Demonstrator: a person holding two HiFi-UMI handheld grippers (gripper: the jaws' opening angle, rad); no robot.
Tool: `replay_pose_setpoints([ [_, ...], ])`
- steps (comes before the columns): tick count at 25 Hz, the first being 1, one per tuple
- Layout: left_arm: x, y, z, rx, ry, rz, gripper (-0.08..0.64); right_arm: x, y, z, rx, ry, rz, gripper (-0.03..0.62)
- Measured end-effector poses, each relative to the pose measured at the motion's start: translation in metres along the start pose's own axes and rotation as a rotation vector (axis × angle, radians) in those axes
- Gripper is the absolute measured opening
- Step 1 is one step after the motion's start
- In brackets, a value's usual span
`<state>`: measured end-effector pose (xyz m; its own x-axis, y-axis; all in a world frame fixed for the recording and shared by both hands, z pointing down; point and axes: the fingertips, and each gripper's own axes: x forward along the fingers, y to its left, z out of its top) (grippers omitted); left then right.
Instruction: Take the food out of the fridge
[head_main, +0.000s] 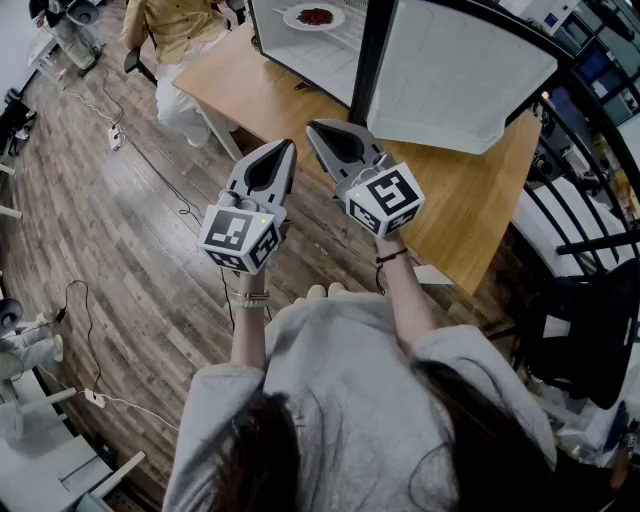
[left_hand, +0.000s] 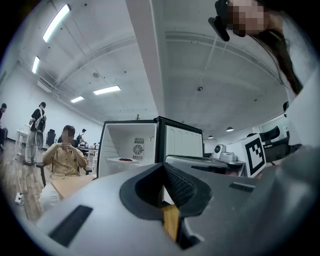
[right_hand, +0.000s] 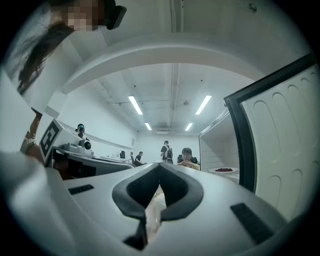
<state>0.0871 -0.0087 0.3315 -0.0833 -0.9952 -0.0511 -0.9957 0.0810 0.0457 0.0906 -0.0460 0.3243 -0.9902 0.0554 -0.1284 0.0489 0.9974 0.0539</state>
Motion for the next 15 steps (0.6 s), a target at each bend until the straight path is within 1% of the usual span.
replay_pose_setpoints([
  [6, 0.007, -0.012, -0.004, 0.004, 0.008, -0.006, 0.008, -0.01, -0.005, -0.006, 0.002, 0.014, 0.006, 0.009],
  [10, 0.014, -0.016, -0.004, 0.007, 0.008, 0.006, 0.008, -0.015, -0.012, -0.009, -0.01, 0.033, 0.009, 0.009],
  [15, 0.019, -0.026, -0.003, 0.028, 0.01, 0.017, 0.008, -0.022, -0.017, -0.013, 0.028, 0.016, 0.016, 0.009],
])
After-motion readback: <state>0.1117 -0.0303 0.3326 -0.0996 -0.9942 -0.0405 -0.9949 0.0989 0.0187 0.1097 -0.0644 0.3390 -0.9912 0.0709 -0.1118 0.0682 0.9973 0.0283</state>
